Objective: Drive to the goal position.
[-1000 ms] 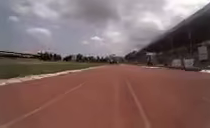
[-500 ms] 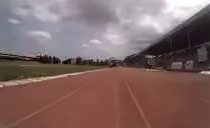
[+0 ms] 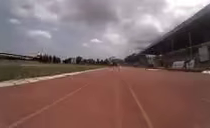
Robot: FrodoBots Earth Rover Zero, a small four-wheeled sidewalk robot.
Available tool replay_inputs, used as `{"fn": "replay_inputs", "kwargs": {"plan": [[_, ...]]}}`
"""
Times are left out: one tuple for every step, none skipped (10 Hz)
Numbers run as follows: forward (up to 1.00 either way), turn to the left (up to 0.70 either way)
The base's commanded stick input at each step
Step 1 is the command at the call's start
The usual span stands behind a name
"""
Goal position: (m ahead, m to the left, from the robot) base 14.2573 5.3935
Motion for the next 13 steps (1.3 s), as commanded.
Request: {"fn": "replay_inputs", "kwargs": {"plan": [[0.45,0.0],[0.45,0.0],[0.45,0.0],[0.45,0.0],[0.45,0.0],[0.45,0.0],[0.45,0.0],[0.45,0.0],[0.45,0.0],[0.45,0.0],[0.45,0.0],[0.45,0.0],[0.45,0.0]]}}
